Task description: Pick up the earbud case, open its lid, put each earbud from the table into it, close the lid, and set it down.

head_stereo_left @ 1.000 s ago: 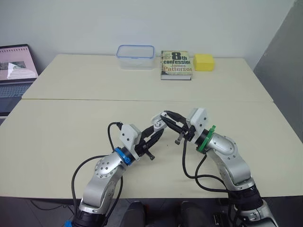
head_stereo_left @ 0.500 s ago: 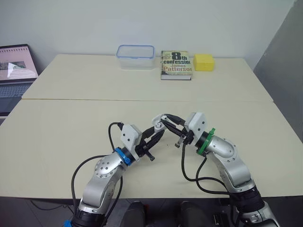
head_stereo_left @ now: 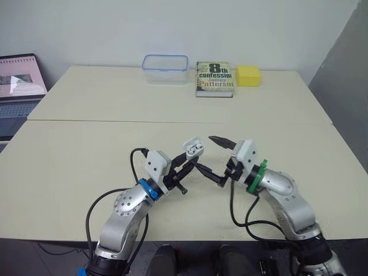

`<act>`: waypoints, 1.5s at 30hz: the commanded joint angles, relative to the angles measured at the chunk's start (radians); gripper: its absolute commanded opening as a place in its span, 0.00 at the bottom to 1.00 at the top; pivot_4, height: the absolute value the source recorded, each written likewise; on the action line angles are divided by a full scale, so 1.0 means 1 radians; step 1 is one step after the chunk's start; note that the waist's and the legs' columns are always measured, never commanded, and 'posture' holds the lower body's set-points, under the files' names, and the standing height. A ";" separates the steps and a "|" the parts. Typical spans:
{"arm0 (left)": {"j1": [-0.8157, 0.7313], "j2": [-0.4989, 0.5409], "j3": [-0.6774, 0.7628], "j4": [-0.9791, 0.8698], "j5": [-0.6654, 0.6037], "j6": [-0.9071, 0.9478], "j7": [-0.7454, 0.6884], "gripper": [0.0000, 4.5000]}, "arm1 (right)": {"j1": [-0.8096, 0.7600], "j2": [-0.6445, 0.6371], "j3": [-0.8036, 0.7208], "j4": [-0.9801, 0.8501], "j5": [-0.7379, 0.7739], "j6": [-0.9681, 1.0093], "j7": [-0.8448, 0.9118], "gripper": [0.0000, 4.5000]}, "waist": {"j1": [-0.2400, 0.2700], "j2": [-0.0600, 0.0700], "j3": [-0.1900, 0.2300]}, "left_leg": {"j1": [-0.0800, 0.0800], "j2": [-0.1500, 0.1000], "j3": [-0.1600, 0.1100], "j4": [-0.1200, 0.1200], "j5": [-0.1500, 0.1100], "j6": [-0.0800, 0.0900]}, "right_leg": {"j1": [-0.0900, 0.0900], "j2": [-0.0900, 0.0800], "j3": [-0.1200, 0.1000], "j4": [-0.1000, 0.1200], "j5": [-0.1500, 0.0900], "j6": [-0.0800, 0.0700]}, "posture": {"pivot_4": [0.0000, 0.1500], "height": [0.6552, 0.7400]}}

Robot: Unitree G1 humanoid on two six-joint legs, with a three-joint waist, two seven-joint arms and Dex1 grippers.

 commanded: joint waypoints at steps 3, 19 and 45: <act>-0.036 0.016 -0.001 -0.018 -0.069 0.014 -0.085 0.17 | 0.073 -0.184 -0.176 -0.142 0.145 0.147 0.081 1.00 | -0.001 0.000 0.000 | 0.000 0.000 0.000 0.000 0.000 0.000 | 0.000 0.000 0.000 0.000 0.000 0.000 | 1.00 1.00; -0.243 0.127 -0.105 0.075 -0.222 0.161 -0.521 0.17 | -0.236 -0.434 -0.097 0.181 0.150 0.218 0.377 0.13 | -0.008 0.001 0.000 | 0.000 0.000 0.002 0.000 0.000 0.000 | -0.001 0.002 0.001 0.000 0.000 0.000 | 1.00 1.00; -0.251 0.120 -0.086 0.118 -0.215 0.217 -0.530 0.17 | -0.297 -0.399 -0.025 -0.005 0.349 0.422 0.499 0.00 | -0.004 0.001 0.000 | 0.000 0.001 0.001 0.000 0.000 0.000 | -0.001 0.001 0.001 0.000 0.000 0.000 | 1.00 1.00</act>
